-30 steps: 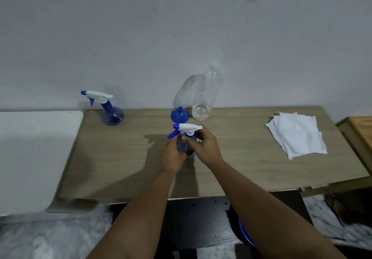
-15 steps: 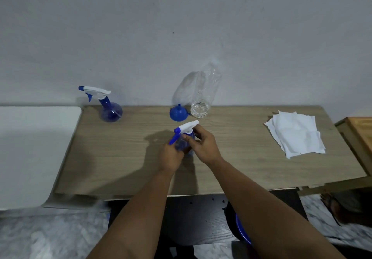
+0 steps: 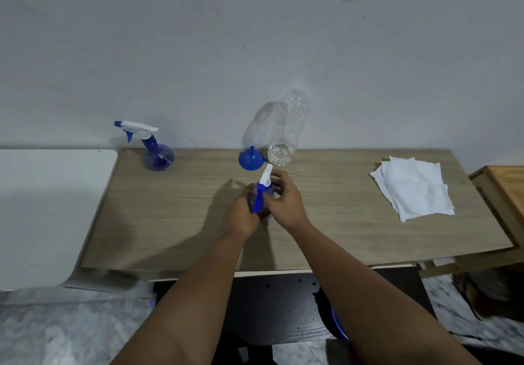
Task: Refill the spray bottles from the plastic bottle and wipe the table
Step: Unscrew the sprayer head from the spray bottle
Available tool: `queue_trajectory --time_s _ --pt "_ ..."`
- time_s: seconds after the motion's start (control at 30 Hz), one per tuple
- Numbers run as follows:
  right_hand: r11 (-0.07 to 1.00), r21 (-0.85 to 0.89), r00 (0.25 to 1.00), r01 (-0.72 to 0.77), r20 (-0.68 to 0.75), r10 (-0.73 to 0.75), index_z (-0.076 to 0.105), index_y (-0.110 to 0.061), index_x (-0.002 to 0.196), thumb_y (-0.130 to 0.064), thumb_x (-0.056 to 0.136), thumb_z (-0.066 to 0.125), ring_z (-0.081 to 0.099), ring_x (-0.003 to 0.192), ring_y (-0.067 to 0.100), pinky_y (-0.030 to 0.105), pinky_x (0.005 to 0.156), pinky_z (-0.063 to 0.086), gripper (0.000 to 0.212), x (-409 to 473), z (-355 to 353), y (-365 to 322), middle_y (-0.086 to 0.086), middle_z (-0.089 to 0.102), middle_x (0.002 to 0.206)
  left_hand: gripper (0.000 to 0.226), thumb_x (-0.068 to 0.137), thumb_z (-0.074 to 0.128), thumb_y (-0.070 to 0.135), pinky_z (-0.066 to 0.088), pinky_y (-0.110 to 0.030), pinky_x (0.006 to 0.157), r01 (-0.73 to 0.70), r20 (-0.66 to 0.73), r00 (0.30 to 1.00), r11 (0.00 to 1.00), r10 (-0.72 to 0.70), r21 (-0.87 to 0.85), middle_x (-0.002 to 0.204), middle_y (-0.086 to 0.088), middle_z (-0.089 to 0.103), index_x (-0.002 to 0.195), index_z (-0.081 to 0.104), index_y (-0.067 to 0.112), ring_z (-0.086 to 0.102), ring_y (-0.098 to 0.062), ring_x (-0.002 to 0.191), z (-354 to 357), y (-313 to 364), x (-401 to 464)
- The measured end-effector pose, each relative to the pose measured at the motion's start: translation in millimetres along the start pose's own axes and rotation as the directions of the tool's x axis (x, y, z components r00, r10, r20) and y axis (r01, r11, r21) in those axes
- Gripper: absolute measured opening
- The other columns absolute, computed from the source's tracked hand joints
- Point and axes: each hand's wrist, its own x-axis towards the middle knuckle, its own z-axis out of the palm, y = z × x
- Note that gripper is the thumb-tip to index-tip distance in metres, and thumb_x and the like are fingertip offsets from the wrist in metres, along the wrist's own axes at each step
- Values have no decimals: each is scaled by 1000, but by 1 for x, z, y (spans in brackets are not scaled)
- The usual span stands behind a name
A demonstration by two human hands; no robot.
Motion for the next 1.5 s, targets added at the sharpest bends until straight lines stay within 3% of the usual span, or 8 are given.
queue_trajectory --time_s 0.27,0.4,0.5,0.63,0.77,1.13,1.27,1.5 --pt "998 -68 999 -2 53 6 63 -19 124 -17 87 77 65 103 -6 10 85 49 40 -2 -6 -6 -9 71 114 44 73 80 21 51 -26 68 38 20 999 999 -38 -5 85 12 67 110 59 30 67 -14 82 0 -5 2" --pt "992 -124 998 27 57 -20 65 -22 114 -8 92 71 66 97 -1 17 87 50 27 0 -6 -5 -9 73 108 35 83 70 11 42 -12 59 2 34 999 1000 -2 18 79 18 61 109 57 30 58 3 70 -2 -6 2" --pt "993 -113 997 18 74 -9 63 -25 120 -10 89 75 67 102 -2 17 88 52 36 -3 -7 -9 -10 72 110 40 77 75 19 56 -31 75 54 36 998 999 -54 -4 88 13 70 114 63 29 68 -9 82 -2 -9 2" --pt "994 -112 998 13 64 -6 63 -17 121 -6 90 72 66 103 -2 13 86 50 34 -3 -8 -10 -9 72 112 42 74 81 22 47 -22 62 57 59 997 998 -55 -16 81 15 67 108 59 36 66 -7 76 -3 -6 2" --pt "995 -102 998 -11 65 17 61 -21 123 -3 86 75 65 97 -12 9 80 51 43 -5 -9 -13 -10 71 109 41 70 79 19 58 -37 76 70 61 996 997 -67 -43 85 11 73 105 65 34 71 -11 82 -2 -15 5" --pt "998 -67 998 12 56 -8 65 -18 117 -5 85 74 67 100 1 13 82 51 36 -3 -7 -13 -5 73 109 39 76 80 17 51 -22 67 80 76 994 994 -75 -69 84 13 70 109 63 31 66 -4 77 -5 -10 3" --pt "999 -48 998 -26 59 29 61 -23 126 -13 81 78 67 104 -2 12 80 53 49 -5 -7 -17 -5 72 113 42 76 75 10 59 -39 82 68 102 993 996 -61 -64 90 11 74 112 66 31 70 -8 85 -3 -18 7" --pt "995 -94 999 -15 45 19 65 -18 120 0 84 75 66 98 -2 13 84 50 41 -3 -7 -12 -8 72 105 32 81 77 18 44 -16 60 24 52 998 999 -23 -23 77 17 66 101 60 36 66 -4 75 -6 -8 3"
